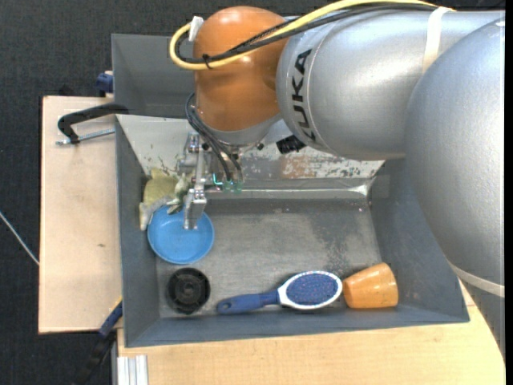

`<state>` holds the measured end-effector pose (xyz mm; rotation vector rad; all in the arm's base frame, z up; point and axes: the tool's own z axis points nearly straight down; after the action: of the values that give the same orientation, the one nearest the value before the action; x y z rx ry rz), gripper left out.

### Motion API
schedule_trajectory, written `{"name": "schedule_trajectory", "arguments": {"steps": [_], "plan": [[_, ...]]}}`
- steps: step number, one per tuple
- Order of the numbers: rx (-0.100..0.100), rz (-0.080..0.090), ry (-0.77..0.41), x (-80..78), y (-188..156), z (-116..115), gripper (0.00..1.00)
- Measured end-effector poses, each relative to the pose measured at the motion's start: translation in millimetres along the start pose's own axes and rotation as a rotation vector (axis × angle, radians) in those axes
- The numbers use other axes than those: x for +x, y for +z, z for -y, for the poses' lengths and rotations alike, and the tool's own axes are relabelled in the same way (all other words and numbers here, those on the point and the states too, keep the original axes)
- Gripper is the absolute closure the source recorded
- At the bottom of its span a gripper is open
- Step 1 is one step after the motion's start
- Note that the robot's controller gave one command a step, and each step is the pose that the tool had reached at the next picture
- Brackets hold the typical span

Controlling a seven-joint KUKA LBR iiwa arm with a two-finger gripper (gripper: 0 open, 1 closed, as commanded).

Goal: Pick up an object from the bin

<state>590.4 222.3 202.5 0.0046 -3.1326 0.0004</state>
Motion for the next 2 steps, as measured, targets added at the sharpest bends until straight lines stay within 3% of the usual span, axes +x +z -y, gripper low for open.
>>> {"name": "schedule_trajectory", "arguments": {"steps": [1, 2], "plan": [[-0.005, 0.025, -0.199, 12.2, 97.8, -8.9, 0.00], [-0.006, 0.018, 0.029, 21.8, 98.5, -8.4, 0.00]]}}
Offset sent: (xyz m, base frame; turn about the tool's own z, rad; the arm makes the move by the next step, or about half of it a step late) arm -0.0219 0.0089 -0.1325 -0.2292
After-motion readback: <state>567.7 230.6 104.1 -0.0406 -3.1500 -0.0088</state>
